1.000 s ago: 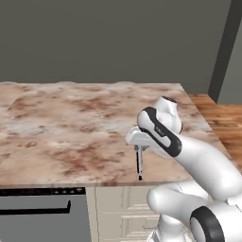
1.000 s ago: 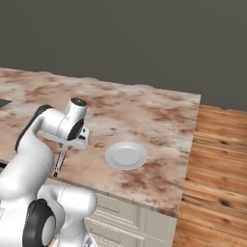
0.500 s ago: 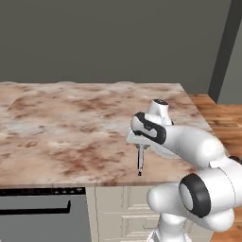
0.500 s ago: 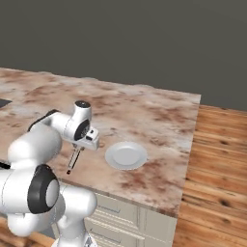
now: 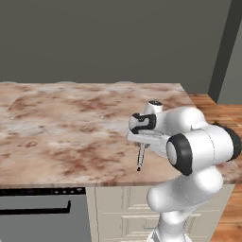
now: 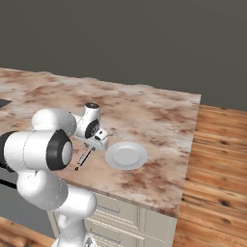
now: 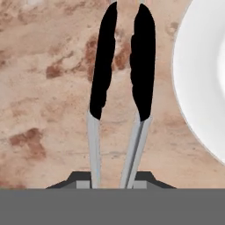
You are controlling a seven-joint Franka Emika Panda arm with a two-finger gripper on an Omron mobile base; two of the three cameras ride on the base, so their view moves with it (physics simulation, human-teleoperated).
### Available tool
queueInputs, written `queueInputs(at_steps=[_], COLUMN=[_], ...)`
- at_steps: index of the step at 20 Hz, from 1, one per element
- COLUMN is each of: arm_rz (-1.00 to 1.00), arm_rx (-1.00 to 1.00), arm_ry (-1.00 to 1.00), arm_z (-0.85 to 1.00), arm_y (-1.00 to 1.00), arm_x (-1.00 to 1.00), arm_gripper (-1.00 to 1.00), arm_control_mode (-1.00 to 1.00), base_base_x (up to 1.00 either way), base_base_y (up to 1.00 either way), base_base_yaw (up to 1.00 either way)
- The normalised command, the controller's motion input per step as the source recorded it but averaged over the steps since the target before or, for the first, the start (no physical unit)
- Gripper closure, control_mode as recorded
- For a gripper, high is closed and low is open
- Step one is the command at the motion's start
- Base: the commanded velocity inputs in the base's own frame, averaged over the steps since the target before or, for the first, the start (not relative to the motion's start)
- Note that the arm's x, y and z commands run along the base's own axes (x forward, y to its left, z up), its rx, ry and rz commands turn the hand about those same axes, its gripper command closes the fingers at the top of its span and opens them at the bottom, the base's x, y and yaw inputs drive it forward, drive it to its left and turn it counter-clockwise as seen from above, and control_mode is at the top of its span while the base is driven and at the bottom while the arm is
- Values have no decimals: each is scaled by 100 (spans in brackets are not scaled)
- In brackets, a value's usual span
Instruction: Pick up the tongs from the counter and place them near the plate next to the oven.
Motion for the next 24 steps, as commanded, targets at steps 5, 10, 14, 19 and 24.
queueInputs(at_steps=[5, 10, 14, 19, 24], arm_rz=[-10, -3, 0, 7, 15], arm_rx=[-7, -7, 6, 11, 0], arm_ry=[4, 2, 2, -11, -19], arm_z=[-33, -16, 10, 37, 23], arm_y=[-19, -26, -16, 0, 4], arm_x=[59, 21, -7, -28, -63], arm_gripper=[100, -100, -100, -100, -100], arm_control_mode=[-100, -100, -100, -100, -100], base_base_x=[0, 0, 0, 0, 0], base_base_y=[0, 0, 0, 0, 0], base_base_yaw=[0, 0, 0, 0, 0])
